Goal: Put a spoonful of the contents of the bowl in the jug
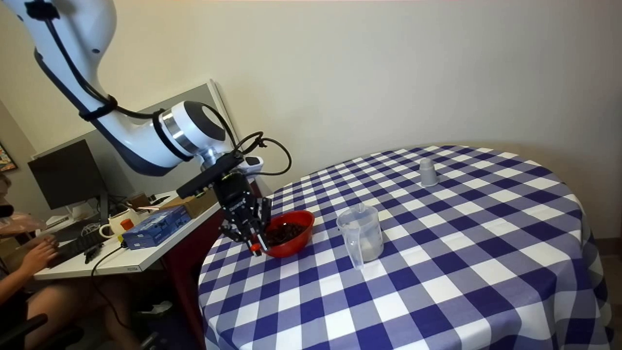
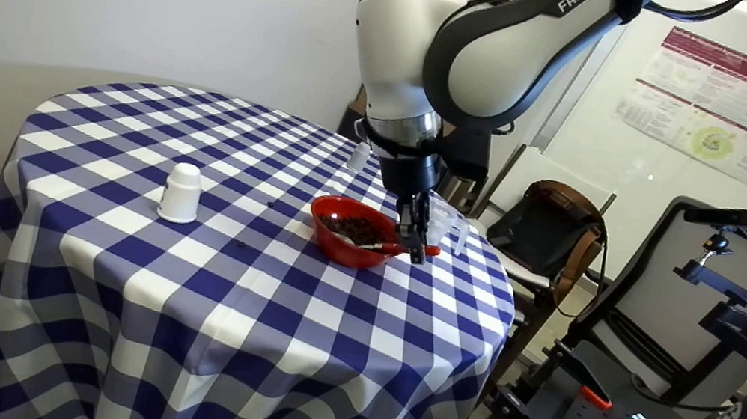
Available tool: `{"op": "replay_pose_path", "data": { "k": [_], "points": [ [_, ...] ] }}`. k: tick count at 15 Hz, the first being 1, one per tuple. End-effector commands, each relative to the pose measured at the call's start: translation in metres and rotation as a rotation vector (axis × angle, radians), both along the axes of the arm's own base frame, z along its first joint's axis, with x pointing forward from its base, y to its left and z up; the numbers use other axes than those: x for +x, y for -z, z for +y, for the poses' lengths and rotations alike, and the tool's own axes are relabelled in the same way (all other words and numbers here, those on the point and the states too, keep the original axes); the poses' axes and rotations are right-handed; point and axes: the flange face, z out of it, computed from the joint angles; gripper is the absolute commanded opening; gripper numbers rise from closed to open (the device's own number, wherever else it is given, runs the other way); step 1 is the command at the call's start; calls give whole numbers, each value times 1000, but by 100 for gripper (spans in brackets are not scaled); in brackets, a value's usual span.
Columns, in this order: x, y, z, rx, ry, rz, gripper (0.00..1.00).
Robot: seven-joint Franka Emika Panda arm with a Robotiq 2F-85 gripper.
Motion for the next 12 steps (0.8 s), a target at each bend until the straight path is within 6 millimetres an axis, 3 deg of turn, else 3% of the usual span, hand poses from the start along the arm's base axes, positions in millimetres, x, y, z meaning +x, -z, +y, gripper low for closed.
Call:
{"op": "replay_pose_path", "data": {
  "k": [1,7,12],
  "points": [
    [3,-12,1,87,18,10,11],
    [7,-28,0,146,84,-14,11],
    [12,-38,-12,166,146,-41,11]
  ]
}}
